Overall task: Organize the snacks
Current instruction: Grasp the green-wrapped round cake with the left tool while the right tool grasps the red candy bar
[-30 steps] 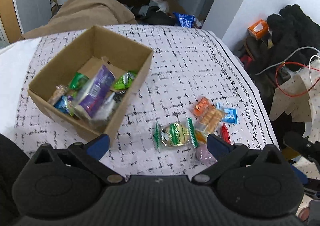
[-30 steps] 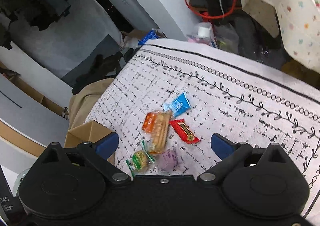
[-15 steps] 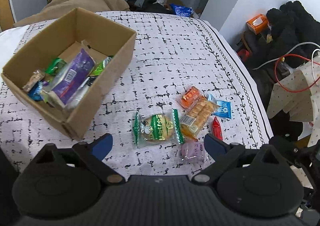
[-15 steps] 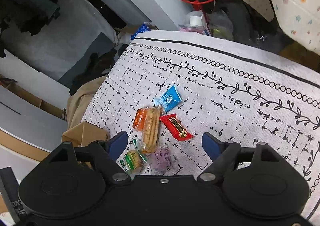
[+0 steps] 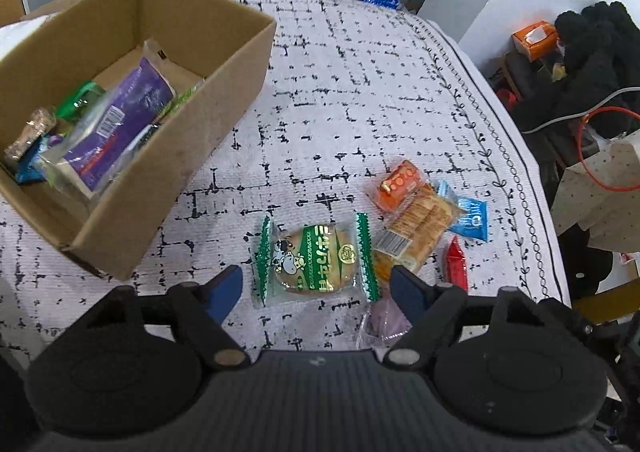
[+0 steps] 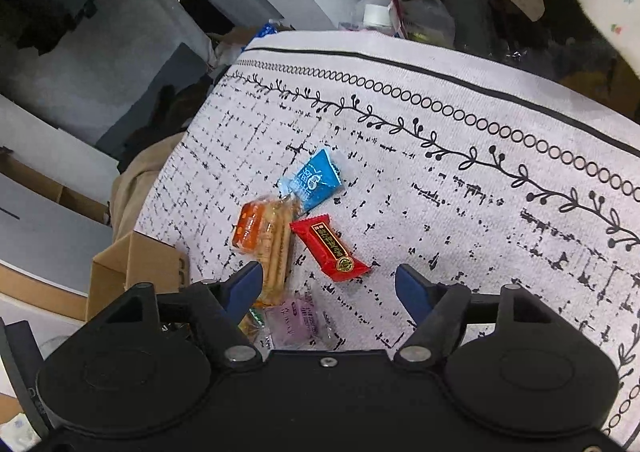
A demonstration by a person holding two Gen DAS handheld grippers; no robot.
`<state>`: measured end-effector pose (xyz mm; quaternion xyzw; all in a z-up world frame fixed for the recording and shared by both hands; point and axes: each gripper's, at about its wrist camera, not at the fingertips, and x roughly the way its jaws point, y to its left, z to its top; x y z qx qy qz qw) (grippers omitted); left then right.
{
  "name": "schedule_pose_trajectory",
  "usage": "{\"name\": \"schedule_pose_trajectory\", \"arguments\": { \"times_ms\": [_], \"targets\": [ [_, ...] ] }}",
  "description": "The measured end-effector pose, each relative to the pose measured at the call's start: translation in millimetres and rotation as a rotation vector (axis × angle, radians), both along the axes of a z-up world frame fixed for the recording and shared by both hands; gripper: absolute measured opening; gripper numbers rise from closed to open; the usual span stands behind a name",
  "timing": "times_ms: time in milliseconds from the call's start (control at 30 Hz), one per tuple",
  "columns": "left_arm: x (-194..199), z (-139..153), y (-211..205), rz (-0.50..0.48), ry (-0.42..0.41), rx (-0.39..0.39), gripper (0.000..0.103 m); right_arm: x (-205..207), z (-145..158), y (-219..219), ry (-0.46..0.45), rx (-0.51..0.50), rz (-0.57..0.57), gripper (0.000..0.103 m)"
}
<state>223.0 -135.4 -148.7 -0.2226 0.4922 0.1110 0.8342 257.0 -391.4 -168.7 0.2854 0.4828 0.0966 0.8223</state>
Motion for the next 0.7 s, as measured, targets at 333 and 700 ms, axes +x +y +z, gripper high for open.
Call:
{"name": "schedule_pose_trajectory", "arguments": {
  "times_ms": [333, 700],
  "targets": [
    [18.2, -27.0, 9.5, 0.003, 0.051, -0.03, 0.072, 21.3, -12.4, 17.9, 0.016, -0.059, 0.04, 0.068],
    [37.2, -38.3, 9.6, -0.005, 0.06, -0.037, 0.072, 42.6, -26.6, 36.6, 0.017, -0.113, 0.065, 0.067]
  ]
}}
